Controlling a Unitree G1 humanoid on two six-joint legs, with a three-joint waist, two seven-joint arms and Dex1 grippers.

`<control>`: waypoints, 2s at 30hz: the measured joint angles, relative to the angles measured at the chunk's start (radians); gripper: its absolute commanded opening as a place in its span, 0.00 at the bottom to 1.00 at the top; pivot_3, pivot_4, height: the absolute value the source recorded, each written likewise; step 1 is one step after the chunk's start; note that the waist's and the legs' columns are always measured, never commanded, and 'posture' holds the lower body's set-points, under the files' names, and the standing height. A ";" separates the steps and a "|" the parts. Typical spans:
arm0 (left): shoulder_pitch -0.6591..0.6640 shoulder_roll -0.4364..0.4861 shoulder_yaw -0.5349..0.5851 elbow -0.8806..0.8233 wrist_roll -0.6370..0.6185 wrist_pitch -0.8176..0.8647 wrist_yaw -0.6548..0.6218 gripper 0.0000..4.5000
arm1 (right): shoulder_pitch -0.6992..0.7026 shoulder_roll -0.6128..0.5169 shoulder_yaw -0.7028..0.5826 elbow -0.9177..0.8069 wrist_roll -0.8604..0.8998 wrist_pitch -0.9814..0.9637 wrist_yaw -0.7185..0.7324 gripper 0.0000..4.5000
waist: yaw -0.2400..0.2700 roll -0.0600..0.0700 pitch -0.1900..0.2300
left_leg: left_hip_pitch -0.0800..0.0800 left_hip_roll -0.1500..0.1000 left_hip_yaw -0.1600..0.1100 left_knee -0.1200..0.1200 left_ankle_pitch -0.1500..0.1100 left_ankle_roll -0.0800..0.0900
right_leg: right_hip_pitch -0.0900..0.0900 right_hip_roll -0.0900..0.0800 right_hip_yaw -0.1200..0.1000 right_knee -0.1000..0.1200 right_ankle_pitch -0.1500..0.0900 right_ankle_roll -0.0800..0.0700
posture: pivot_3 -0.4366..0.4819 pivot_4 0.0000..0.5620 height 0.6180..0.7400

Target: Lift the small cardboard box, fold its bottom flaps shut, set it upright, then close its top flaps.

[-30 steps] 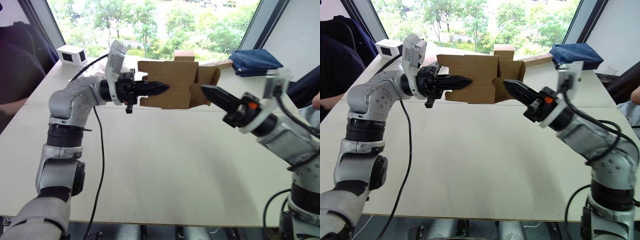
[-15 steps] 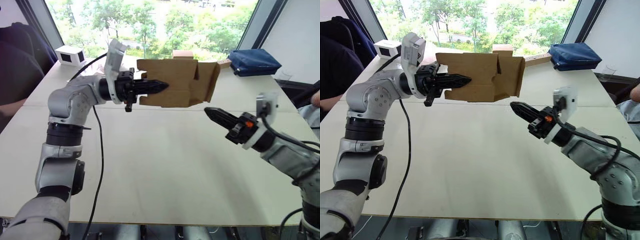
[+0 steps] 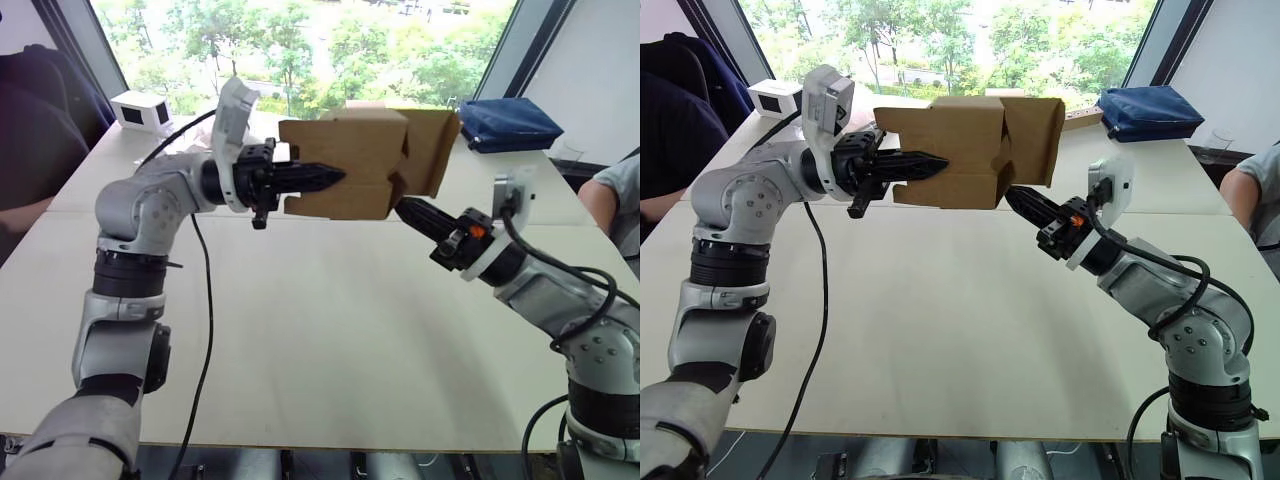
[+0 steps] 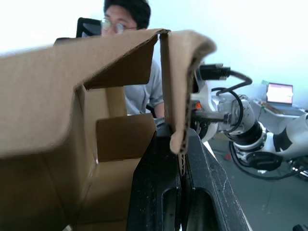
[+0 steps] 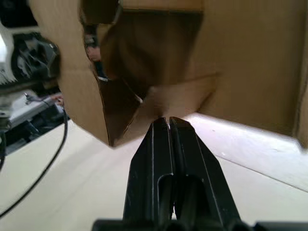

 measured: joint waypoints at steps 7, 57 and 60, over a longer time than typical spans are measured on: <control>0.001 -0.006 -0.001 0.000 -0.002 0.000 0.009 0.00 | 0.000 0.000 -0.002 -0.010 0.044 0.013 0.002 0.01 | 0.000 0.000 0.000 | 0.000 0.000 0.000 0.000 0.000 0.000 | 0.000 0.000 0.000 0.000 0.000 0.000 | 0.48 0.27 1.00; -0.011 -0.027 -0.003 0.010 -0.004 -0.001 0.021 0.00 | -0.147 -0.032 -0.015 0.419 -0.280 -0.163 0.211 0.01 | -0.002 0.002 0.001 | 0.000 0.003 0.000 0.001 0.000 0.000 | -0.001 0.004 0.000 0.001 0.000 0.001 | 0.48 0.27 1.00; -0.011 -0.026 -0.002 0.010 -0.003 -0.001 0.030 0.00 | -0.156 0.015 -0.016 0.385 -0.232 -0.128 0.217 0.01 | 0.003 0.002 0.001 | -0.001 0.002 0.000 0.001 0.000 0.000 | 0.000 0.003 0.000 0.001 0.000 0.001 | 0.48 0.27 1.00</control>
